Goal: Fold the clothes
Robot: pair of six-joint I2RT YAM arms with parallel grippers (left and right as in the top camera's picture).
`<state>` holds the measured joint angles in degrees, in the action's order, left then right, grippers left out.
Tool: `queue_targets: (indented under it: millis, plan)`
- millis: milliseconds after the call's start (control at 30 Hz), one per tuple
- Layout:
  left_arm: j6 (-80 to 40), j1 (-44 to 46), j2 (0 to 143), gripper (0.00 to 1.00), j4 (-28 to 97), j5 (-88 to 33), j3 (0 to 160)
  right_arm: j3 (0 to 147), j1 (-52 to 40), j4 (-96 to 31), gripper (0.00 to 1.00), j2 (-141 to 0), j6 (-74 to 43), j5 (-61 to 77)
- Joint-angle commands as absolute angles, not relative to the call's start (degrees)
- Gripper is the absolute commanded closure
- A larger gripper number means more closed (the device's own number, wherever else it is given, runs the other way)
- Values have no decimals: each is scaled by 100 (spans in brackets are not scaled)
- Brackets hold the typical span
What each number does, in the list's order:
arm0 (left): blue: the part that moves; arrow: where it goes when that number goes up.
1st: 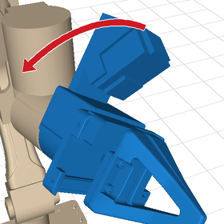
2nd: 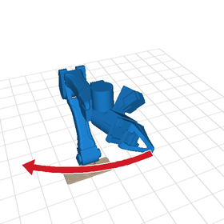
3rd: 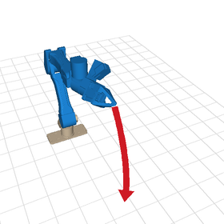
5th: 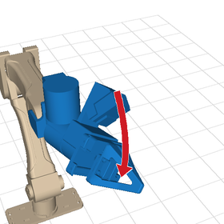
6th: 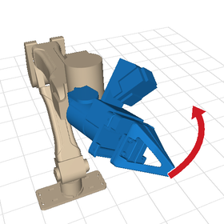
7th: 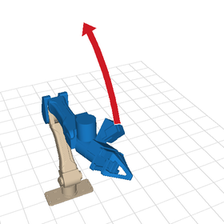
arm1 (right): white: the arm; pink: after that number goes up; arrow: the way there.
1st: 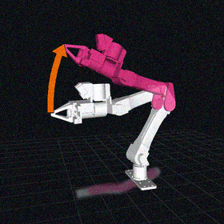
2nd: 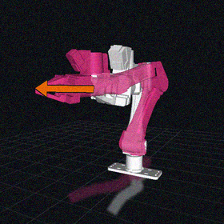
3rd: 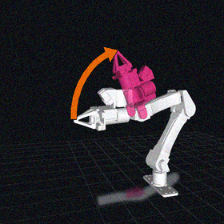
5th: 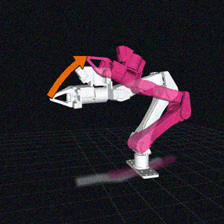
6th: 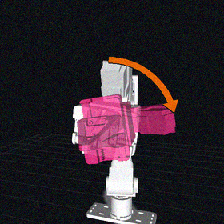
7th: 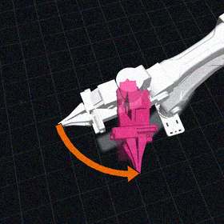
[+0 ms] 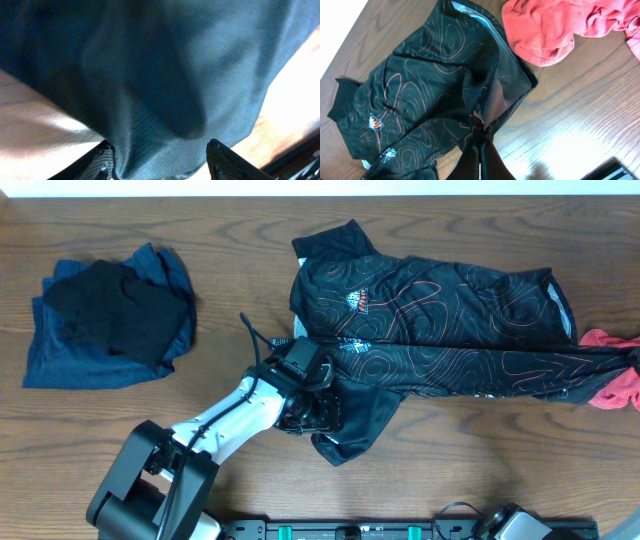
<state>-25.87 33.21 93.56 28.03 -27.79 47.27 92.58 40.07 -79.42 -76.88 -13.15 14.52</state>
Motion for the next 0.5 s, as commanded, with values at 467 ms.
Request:
queue_targets:
  millis: [467]
  plan:
    - [-3468,3422,9432,49,2637,-2475,4595,9288,4045,-7933,99,-7706,-1256,1417]
